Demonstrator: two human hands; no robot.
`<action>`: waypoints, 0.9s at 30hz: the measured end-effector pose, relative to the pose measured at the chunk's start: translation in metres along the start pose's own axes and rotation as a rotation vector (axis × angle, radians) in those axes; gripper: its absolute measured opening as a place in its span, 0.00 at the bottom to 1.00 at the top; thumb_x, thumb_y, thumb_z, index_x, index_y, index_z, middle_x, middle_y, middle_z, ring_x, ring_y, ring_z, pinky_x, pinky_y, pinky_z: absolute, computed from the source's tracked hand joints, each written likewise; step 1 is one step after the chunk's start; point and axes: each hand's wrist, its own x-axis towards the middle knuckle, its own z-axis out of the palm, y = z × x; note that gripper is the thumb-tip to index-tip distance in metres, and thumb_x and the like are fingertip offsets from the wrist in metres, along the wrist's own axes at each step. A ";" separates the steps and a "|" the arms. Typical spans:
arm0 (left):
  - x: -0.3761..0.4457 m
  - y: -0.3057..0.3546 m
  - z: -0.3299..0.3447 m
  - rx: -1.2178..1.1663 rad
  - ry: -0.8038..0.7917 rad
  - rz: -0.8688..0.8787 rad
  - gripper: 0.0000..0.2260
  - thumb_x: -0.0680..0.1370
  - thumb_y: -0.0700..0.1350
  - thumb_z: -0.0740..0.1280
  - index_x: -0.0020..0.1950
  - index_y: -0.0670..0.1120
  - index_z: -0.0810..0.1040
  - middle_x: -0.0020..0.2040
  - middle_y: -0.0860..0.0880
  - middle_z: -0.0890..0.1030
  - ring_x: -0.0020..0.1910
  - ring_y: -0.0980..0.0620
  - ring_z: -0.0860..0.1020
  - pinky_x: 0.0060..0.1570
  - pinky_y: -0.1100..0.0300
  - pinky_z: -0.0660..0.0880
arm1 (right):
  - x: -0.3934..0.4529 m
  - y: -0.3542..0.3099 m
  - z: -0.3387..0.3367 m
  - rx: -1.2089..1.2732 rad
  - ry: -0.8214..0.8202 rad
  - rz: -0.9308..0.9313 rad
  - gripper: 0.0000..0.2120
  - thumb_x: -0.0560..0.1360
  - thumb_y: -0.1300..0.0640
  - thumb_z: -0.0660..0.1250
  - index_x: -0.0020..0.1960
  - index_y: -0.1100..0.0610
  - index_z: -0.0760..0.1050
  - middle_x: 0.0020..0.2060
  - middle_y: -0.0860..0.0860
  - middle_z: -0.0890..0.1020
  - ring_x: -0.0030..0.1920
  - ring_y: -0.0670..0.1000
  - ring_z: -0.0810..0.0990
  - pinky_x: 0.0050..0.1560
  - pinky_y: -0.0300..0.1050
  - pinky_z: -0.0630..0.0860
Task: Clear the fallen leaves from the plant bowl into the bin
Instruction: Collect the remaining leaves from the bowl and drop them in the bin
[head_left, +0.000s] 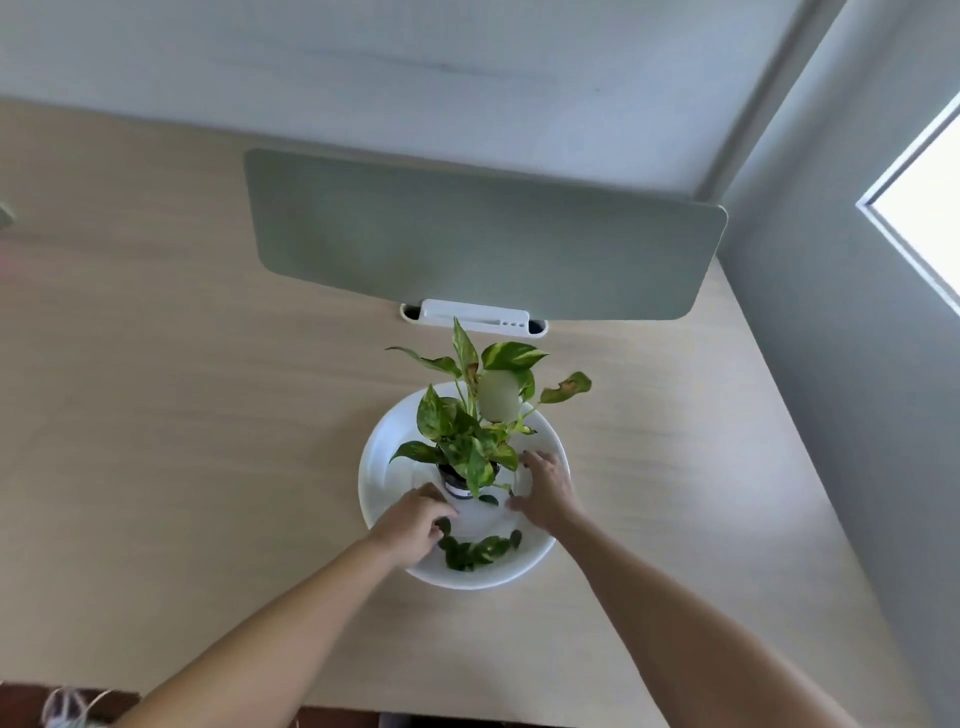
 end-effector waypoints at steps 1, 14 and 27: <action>-0.001 0.000 0.002 0.029 0.013 0.015 0.14 0.76 0.39 0.65 0.59 0.48 0.81 0.61 0.50 0.75 0.60 0.51 0.75 0.63 0.59 0.71 | 0.005 0.002 0.002 -0.041 -0.015 -0.016 0.36 0.65 0.54 0.75 0.71 0.53 0.65 0.73 0.57 0.63 0.72 0.57 0.63 0.71 0.50 0.62; -0.014 -0.015 0.004 0.117 0.046 -0.111 0.13 0.75 0.36 0.59 0.51 0.42 0.82 0.56 0.47 0.80 0.54 0.48 0.78 0.48 0.62 0.70 | 0.003 0.018 0.030 -0.252 -0.053 -0.375 0.15 0.74 0.56 0.66 0.60 0.57 0.78 0.61 0.54 0.74 0.61 0.55 0.71 0.66 0.44 0.69; -0.008 0.008 0.026 0.151 0.119 -0.109 0.09 0.70 0.46 0.70 0.47 0.45 0.76 0.52 0.47 0.74 0.45 0.48 0.74 0.39 0.56 0.72 | -0.007 0.018 0.030 -0.281 -0.195 -0.561 0.12 0.74 0.57 0.63 0.54 0.52 0.81 0.53 0.53 0.80 0.55 0.52 0.76 0.64 0.46 0.69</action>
